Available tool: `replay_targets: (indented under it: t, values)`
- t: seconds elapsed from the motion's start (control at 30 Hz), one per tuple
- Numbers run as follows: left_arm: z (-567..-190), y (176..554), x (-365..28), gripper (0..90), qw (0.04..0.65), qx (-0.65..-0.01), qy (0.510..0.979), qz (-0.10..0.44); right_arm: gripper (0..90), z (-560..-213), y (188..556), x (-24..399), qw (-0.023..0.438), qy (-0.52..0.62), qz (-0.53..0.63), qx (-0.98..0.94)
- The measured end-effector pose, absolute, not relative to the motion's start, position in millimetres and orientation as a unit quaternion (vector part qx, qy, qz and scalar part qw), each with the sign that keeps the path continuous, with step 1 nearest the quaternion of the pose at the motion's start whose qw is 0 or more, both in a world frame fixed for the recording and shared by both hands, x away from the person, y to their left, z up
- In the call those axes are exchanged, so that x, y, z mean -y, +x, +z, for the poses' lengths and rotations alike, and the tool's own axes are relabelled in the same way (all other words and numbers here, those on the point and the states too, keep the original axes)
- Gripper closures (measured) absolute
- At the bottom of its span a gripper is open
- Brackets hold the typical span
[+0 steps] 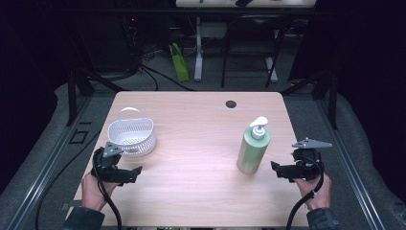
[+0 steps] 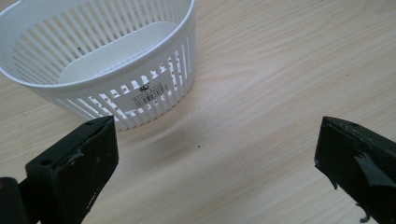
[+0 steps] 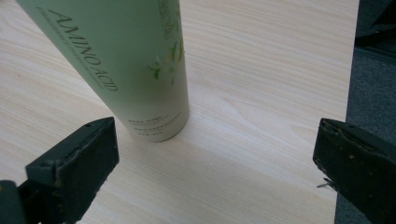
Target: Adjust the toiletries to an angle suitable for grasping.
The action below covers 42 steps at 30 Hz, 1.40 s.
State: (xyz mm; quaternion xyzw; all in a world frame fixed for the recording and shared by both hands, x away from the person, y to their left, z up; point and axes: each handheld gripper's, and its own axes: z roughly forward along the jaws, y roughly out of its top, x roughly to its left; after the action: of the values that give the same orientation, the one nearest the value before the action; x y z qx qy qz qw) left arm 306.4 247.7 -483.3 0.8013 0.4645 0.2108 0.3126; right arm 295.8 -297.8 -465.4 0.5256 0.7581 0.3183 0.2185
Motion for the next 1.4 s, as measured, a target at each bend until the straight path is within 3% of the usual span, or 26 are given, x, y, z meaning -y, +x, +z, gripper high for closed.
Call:
replay_targets:
  t: [0.77,1.4]
  values:
    - [-483,304,-240,0.0,0.318,-0.443,0.812,0.209,0.0,-452,301,267,0.201,0.472,0.367,-0.776]
    - [-483,302,-237,0.0,0.323,-0.435,0.812,0.216,0.0,-443,327,243,0.218,0.459,0.386,-0.770]
